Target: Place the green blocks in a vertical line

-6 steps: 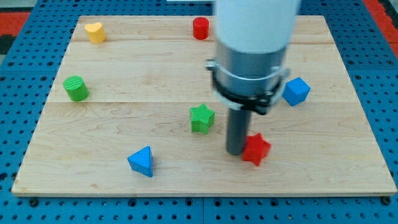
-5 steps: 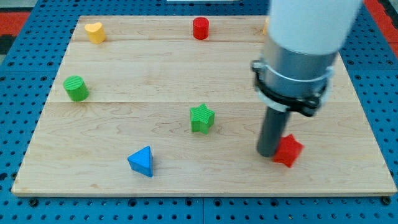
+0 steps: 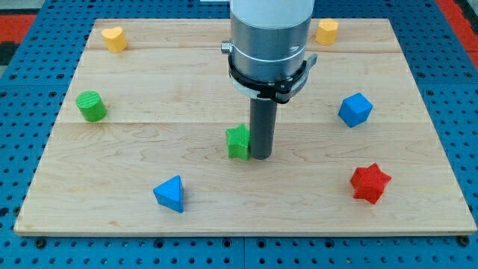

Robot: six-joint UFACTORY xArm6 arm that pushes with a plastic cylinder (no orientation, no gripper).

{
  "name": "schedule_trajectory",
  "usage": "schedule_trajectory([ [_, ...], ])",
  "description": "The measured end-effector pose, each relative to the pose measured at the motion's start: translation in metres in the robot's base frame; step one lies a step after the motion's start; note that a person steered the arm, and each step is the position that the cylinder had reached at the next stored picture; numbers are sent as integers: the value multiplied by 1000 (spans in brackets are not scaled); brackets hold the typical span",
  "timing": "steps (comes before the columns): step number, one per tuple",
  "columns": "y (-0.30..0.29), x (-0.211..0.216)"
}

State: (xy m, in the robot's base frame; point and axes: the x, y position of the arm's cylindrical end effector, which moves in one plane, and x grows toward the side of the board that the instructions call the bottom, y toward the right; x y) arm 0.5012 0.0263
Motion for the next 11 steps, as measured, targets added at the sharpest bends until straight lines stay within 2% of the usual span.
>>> schedule_trajectory([
  [1, -15, 0],
  [3, -94, 0],
  [4, -89, -4],
  [5, -36, -7],
  [7, -22, -40],
  [9, -155, -41],
  [11, -230, -51],
])
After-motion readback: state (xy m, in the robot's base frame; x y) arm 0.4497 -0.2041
